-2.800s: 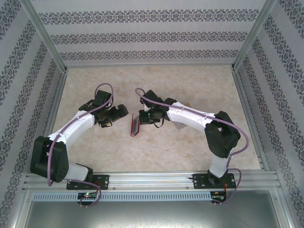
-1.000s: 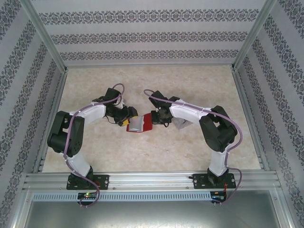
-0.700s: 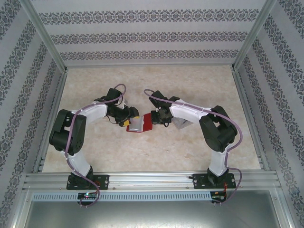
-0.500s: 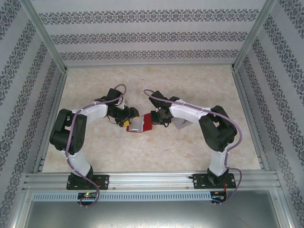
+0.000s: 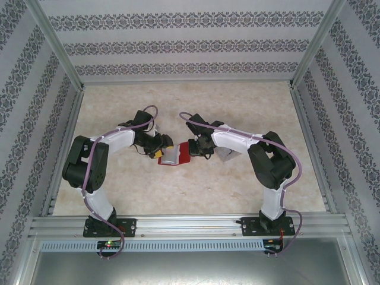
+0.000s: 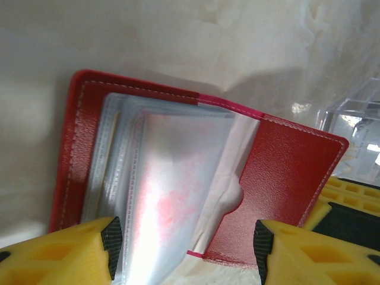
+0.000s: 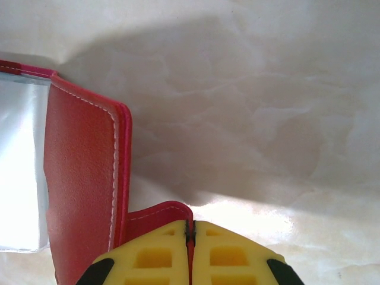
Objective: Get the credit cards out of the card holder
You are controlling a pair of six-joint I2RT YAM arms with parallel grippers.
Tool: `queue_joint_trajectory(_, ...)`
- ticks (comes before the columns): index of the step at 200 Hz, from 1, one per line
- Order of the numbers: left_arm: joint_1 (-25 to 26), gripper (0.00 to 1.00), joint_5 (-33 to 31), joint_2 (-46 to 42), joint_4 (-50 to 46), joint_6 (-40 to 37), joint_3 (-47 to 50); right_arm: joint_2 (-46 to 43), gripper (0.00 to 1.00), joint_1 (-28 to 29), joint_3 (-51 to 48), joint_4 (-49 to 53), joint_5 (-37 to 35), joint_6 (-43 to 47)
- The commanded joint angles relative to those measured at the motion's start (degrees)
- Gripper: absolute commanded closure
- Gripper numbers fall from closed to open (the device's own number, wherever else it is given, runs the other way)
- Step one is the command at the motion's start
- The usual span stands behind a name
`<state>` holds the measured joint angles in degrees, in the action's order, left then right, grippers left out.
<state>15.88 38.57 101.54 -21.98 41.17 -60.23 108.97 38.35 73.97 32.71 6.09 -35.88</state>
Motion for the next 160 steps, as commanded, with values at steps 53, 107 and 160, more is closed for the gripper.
queue_joint_trajectory(53, 4.09, 0.4, 7.21, -0.64, 7.95, 2.68, 0.37, 1.07, 0.96, -0.27, 1.0, -0.86, 1.42, -1.12)
queue_joint_trajectory(107, 7.44, 0.36, 7.05, 2.1, 12.64, 5.36, -0.69, 0.07, 0.91, -1.13, -0.22, -1.66, 1.21, -3.03)
queue_joint_trajectory(160, 9.92, 0.33, 4.89, 6.01, 14.51, 7.53, -2.59, -4.53, 0.81, -2.43, -3.43, -3.93, 1.92, -4.9)
